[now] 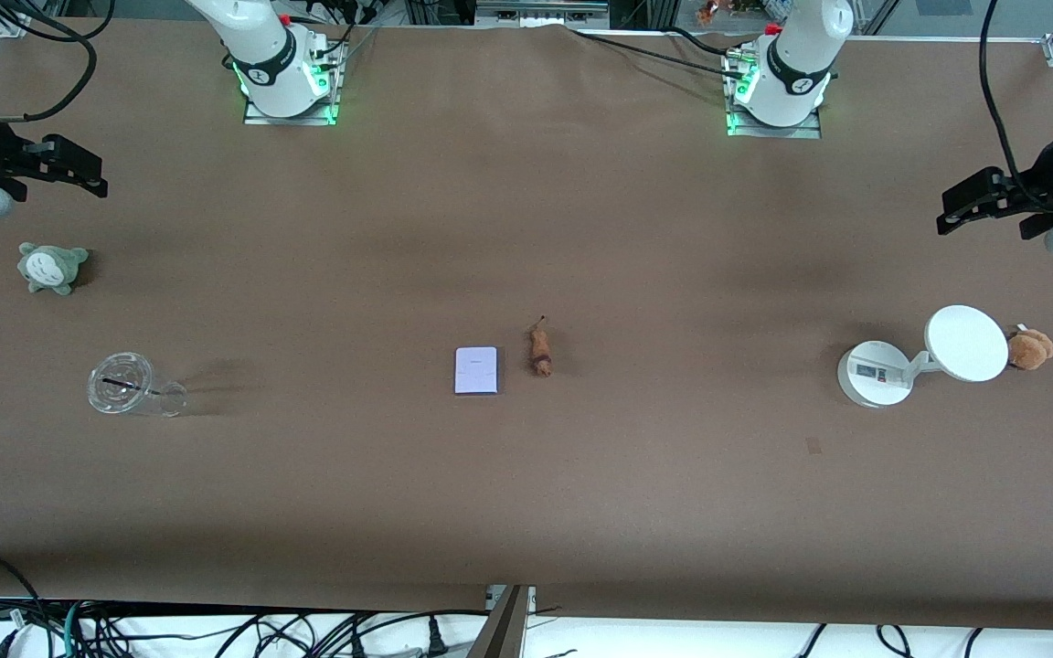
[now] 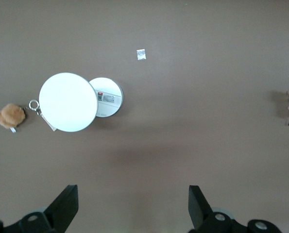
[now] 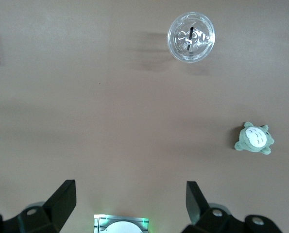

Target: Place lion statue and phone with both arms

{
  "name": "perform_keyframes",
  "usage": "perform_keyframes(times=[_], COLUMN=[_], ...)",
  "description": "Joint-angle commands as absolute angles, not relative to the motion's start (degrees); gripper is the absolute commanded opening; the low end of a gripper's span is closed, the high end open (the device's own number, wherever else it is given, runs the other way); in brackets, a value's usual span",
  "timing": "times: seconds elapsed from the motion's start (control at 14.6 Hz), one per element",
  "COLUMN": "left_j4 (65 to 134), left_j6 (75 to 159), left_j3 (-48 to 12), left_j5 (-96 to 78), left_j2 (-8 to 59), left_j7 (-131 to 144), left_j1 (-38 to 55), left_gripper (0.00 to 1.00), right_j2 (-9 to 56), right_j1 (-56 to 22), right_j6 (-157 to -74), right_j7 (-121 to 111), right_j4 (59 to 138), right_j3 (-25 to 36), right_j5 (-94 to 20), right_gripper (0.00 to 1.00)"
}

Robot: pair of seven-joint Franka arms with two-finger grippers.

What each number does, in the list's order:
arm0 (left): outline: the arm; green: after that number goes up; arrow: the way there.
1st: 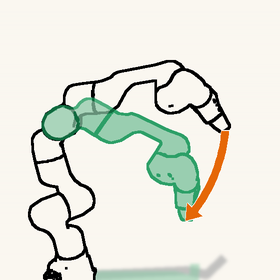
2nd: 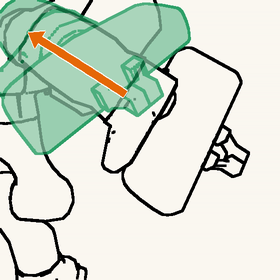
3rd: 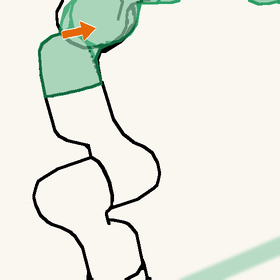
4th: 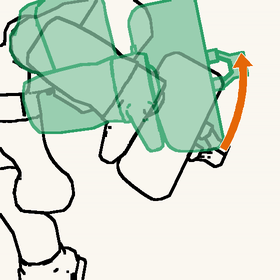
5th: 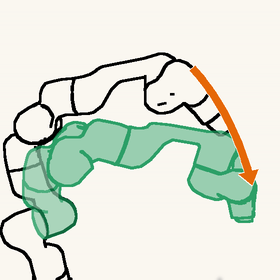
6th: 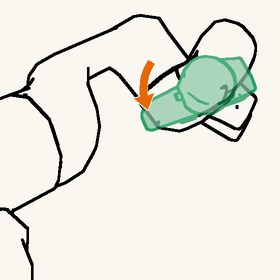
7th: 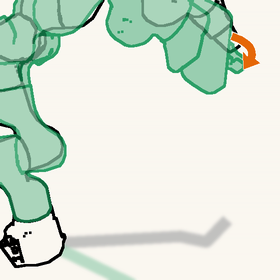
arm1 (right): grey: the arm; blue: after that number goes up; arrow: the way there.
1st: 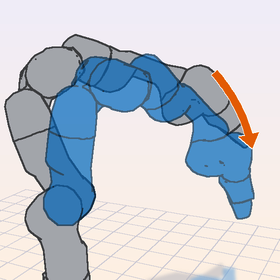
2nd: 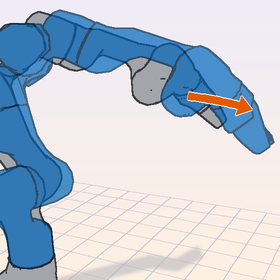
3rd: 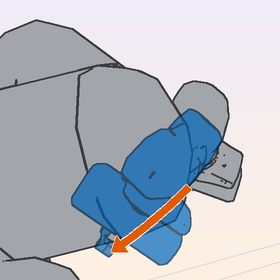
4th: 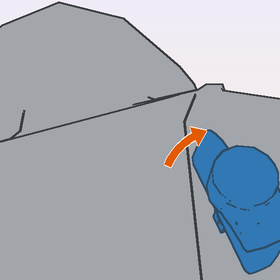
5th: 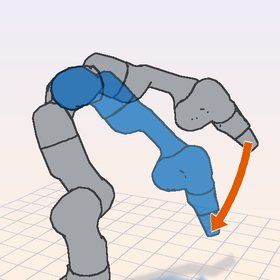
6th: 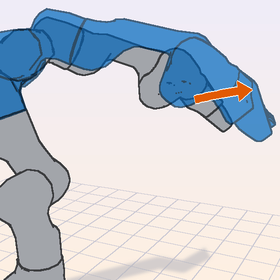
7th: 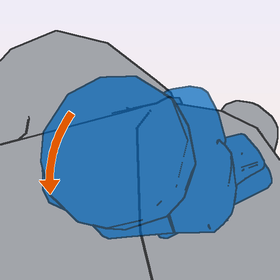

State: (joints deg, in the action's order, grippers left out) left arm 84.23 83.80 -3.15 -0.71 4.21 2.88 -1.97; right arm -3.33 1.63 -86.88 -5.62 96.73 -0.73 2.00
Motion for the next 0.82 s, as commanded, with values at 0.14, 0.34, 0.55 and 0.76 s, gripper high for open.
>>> perform_keyframes(times=[0.14,0.34,0.55,0.76], left_j4=[83.14,82.79,82.44,82.79], left_j6=[81.74,82.35,87.16,94.02], left_j3=[-6.14,-8.96,-10.28,-10.28], left_j5=[-1.23,-5.17,-7.21,-7.3], left_j2=[6.32,10.53,15.46,20.37], left_j7=[14.66,23.95,32.68,37.15], left_j1=[-0.44,0.09,3.67,8.85], left_gripper=[1.0,1.0,1.0,1.0], right_j2=[-2.72,-2.72,-2.64,-2.37], right_j1=[2.2,2.2,2.11,2.11], right_j6=[-85.61,-85.69,-85.61,-85.61], right_j7=[-5.71,-5.71,-5.71,-5.8], right_j4=[95.19,95.19,95.19,95.19], right_j3=[-1.23,-1.23,-1.32,-1.32], right_j5=[1.23,1.14,1.23,1.23], right_gripper=[1.0,1.0,1.0,1.0])
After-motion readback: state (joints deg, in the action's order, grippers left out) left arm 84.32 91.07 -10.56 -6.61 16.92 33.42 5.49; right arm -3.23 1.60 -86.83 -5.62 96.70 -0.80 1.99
